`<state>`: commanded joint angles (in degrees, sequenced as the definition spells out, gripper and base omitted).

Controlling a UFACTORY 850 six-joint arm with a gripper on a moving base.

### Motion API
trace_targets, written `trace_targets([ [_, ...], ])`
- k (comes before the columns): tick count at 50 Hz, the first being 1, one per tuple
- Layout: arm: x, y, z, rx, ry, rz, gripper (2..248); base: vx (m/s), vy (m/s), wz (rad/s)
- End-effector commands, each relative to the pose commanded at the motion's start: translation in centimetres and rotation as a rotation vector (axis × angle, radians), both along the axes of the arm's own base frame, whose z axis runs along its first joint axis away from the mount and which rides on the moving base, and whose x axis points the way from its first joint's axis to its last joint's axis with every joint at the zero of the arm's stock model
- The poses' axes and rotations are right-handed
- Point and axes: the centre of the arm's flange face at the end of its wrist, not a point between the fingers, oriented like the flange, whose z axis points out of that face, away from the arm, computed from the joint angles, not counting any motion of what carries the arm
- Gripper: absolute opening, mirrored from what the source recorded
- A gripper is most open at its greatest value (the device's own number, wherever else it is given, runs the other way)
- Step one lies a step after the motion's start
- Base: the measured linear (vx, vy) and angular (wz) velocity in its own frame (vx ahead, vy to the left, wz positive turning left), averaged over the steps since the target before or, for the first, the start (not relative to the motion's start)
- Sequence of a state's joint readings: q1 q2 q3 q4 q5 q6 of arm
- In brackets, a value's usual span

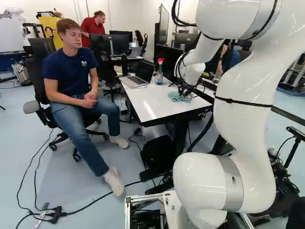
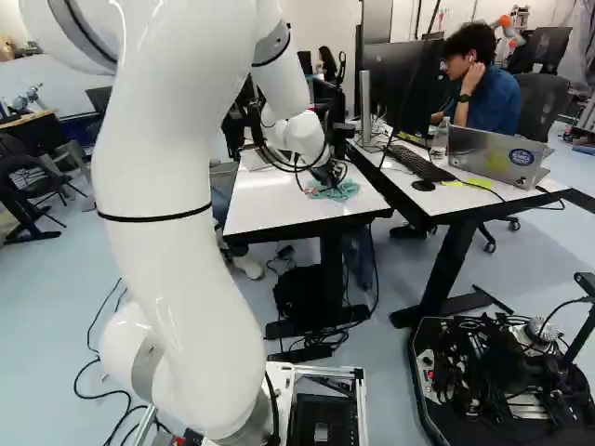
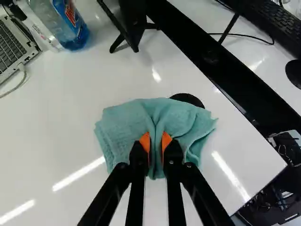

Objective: Clean the table with the green towel

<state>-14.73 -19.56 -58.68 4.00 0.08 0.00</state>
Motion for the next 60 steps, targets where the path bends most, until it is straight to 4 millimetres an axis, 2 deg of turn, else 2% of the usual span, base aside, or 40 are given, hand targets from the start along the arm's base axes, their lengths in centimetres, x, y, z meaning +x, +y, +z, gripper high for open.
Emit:
trace_targets([
  [22, 4.1, 1.6, -0.2, -0.005, -0.021, 0.043, 48, 0.000, 0.000, 0.000],
  [34, 5.9, 3.1, -0.4, -0.007, -0.030, 0.073, 48, 0.000, 0.000, 0.000],
  [47, 5.5, 5.3, -0.3, -0.005, -0.026, 0.107, 48, 0.000, 0.000, 0.000],
  [60, 3.5, 6.2, -0.1, -0.003, -0.013, 0.116, 48, 0.000, 0.000, 0.000],
])
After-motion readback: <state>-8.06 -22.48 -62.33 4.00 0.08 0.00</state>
